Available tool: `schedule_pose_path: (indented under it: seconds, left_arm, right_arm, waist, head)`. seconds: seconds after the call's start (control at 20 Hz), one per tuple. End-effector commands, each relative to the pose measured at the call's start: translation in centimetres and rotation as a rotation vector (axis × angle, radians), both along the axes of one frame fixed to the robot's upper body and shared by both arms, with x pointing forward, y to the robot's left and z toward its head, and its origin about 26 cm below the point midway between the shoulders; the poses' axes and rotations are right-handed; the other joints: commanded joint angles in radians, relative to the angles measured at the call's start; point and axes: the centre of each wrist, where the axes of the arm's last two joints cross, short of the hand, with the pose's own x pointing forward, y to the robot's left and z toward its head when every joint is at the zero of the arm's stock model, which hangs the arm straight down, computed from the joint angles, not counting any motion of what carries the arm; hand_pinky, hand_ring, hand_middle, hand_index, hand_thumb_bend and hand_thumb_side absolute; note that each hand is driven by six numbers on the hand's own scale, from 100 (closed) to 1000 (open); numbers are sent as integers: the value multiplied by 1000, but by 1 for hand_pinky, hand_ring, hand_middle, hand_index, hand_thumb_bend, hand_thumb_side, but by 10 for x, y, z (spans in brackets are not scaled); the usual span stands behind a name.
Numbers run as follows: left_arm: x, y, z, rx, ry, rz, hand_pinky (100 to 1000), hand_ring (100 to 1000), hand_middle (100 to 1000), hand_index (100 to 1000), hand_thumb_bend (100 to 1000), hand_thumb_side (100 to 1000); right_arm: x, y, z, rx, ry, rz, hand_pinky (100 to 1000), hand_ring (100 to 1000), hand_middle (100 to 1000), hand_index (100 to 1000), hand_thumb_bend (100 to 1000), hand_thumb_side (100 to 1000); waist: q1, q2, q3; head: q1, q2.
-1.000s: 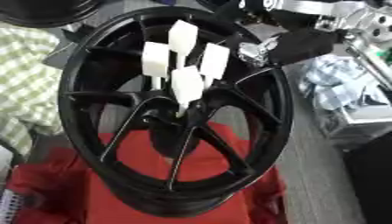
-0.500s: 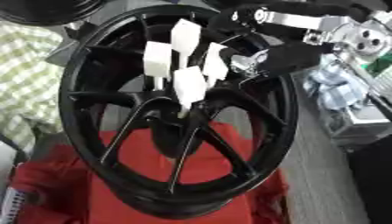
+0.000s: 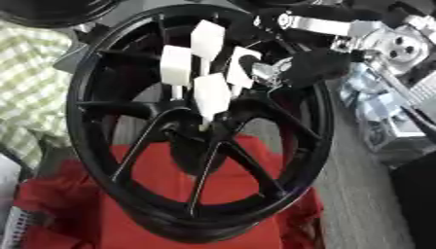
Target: Pull the pin out of the wheel hub.
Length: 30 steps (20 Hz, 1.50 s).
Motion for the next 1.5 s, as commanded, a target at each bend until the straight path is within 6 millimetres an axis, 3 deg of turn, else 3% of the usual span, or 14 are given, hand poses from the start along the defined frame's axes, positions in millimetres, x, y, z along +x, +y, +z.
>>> schedule_pose_path:
  seconds: [0.05,0.6,0.8,1.25,1.5]
  left_arm:
    - [-2,-1,10,16,-31,-10,606,687,590,742,100,753]
    - [-1,-2,11,23,-35,-15,606,687,590,742,100,757]
    - [-1,-2,12,27,-38,-10,607,687,590,741,100,757]
    - [0,-2,13,35,-42,-12,608,684,589,741,100,762]
    - [0,-2,14,39,-47,-6,609,683,590,742,100,763]
  right_arm:
    - [-2,0,5,-28,-27,-12,1000,1000,1000,943,100,565]
    - [-2,-1,3,-44,-56,-36,1000,1000,1000,945,100,557]
    - [-3,-6,6,-25,-59,-32,1000,1000,1000,946,100,621]
    - [-4,-14,8,-3,-61,-33,1000,1000,1000,947,100,627]
    - [-5,-18,7,4,-65,-32,1000,1000,1000,947,100,651]
  waist:
    - [5,-9,1]
    - [1,8,6]
    - [-2,15,8]
    - [-11,31,10]
    - [-14,40,10]
  head:
    - [-4,-19]
    - [2,-11]
    - [11,-7]
    - [9,-8]
    - [-19,-9]
